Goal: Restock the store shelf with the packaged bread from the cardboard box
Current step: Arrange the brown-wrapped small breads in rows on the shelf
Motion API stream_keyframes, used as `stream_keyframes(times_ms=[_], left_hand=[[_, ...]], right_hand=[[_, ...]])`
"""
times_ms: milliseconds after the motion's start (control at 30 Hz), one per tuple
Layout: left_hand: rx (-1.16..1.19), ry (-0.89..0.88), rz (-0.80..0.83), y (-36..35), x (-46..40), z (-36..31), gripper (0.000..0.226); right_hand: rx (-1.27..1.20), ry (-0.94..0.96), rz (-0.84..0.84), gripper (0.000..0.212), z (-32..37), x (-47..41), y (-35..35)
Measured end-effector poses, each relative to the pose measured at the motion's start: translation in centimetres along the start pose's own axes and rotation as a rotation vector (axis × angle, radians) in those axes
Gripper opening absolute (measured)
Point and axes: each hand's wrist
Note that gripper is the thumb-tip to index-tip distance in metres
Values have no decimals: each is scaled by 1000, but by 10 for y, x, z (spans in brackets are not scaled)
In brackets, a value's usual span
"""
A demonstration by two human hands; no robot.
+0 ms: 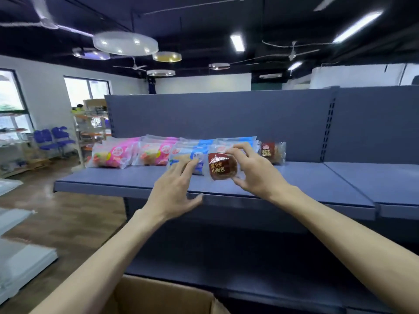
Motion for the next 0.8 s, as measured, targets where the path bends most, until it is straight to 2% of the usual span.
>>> stream_keyframes(times_ms=[433,700,800], left_hand=[[98,-162,-16,-70,-113,-90,79],[89,-103,106,-112,-156,-116,71],[115,-106,74,-132,-155,-116,58]], right_hand=[[150,-222,-3,56,-133,41,57],[211,-362,62,50,-190,29,62],[180,-407,77,50,-201,20,52]])
Point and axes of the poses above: each hand's wrist, its own x-axis away from the middle knuckle, its own y-axis out of the back of the hand, z = x × y, and after that the axes turned 2 degrees about -y, right-handed
